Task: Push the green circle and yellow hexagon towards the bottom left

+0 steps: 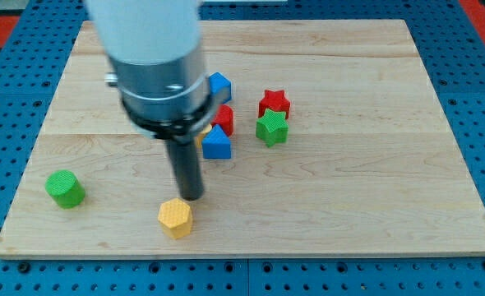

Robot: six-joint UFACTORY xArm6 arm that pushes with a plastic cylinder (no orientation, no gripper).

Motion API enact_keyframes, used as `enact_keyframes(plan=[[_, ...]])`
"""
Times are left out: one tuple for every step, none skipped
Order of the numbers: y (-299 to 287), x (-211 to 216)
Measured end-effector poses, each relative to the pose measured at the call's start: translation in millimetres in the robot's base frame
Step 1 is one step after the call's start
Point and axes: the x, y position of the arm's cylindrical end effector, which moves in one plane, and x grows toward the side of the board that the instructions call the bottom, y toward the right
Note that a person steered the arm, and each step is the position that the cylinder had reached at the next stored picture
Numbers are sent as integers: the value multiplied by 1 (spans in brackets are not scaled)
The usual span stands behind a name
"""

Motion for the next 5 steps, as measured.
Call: enact_keyframes(plan=[[42, 26], [21, 60], [-63, 50], [-113, 49], [-176, 67]])
